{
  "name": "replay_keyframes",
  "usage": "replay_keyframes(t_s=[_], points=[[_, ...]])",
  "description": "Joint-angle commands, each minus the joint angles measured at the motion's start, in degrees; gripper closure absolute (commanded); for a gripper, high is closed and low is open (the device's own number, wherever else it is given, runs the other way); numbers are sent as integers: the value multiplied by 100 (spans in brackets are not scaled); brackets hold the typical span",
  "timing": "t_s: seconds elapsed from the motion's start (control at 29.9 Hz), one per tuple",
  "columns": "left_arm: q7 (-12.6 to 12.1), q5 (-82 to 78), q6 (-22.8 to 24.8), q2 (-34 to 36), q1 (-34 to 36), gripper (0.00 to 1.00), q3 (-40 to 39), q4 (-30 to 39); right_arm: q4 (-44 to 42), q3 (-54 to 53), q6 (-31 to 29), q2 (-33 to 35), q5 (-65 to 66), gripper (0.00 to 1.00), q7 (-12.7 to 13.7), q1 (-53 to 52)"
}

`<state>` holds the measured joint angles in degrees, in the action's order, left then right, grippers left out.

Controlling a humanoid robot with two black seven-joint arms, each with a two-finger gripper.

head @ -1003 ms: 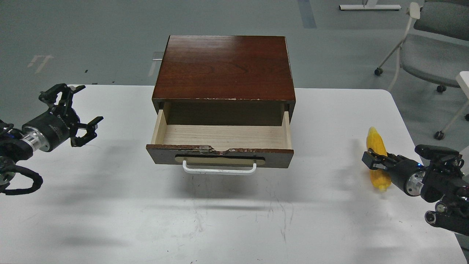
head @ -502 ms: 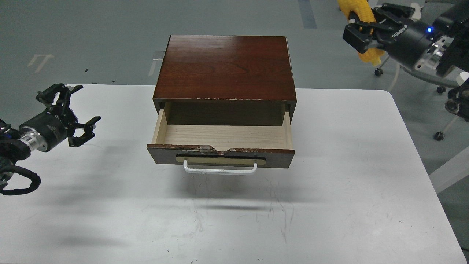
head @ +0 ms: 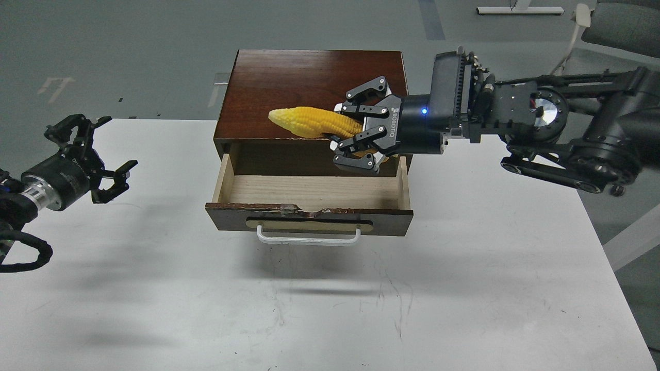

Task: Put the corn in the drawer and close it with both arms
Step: 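Lift the corn with the right gripper and carry it over the drawer, then lower the corn into the open drawer and open the right gripper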

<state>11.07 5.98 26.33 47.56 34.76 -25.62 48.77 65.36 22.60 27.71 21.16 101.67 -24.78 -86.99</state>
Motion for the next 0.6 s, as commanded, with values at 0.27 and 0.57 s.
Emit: replay_keyframes(t_s=[0.27, 0.57], points=[[9, 0, 47, 113, -21, 2, -5, -8, -709, 25, 6, -982, -25, 42, -9, 314], [9, 0, 74, 175, -48, 2, 4, 1, -709, 34, 29, -938, -25, 17, -9, 525]])
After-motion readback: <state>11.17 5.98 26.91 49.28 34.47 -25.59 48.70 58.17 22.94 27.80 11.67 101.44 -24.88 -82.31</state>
